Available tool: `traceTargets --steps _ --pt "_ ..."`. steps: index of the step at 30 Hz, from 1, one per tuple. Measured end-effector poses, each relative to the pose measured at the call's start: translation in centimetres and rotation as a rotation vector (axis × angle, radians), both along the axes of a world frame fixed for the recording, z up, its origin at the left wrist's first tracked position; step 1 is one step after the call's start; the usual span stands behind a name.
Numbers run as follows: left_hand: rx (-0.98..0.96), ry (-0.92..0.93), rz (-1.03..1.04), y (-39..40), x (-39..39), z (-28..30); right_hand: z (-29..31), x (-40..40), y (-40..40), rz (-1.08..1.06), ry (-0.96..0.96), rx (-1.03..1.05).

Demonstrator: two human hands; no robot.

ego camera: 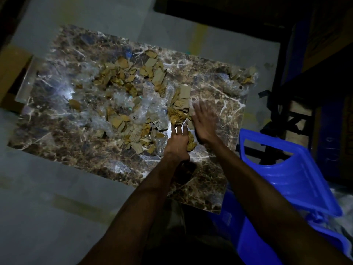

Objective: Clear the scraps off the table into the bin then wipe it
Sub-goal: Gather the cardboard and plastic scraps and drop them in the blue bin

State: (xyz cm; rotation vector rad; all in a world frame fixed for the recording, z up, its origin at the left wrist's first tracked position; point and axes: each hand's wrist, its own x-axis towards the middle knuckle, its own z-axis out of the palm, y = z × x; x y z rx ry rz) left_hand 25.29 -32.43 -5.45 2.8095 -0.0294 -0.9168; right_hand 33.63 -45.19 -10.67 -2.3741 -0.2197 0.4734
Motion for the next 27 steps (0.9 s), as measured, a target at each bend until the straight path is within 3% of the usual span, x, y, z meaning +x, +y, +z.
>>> traceTargets --steps 4,8,11,15,21,24,27 --pt "-0.001 0.002 0.0 -0.1 0.1 0.3 1.1 -1.8 0.4 0.003 0.14 0.159" --pt "0.038 0.04 -0.032 -0.1 0.2 0.8 3.6 -2.8 -1.5 -0.324 0.349 0.625" --pt "0.039 0.085 -0.047 1.0 0.9 2.0 5.4 -2.0 -3.6 -0.488 0.317 0.695" --pt "-0.086 0.04 -0.049 0.5 2.6 5.3 6.8 -0.3 -6.0 -0.552 0.16 0.629" --pt "-0.293 -0.124 0.022 -4.6 10.1 4.5 5.7 4.5 -8.1 -0.589 -0.218 0.243" --pt "-0.188 -0.13 0.026 -5.9 13.2 2.5 6.2 6.6 -8.7 -0.677 -0.282 0.112" --pt "-0.098 -0.022 0.032 -6.5 14.6 1.2 5.8 9.2 -10.0 -0.7 -0.302 0.036"
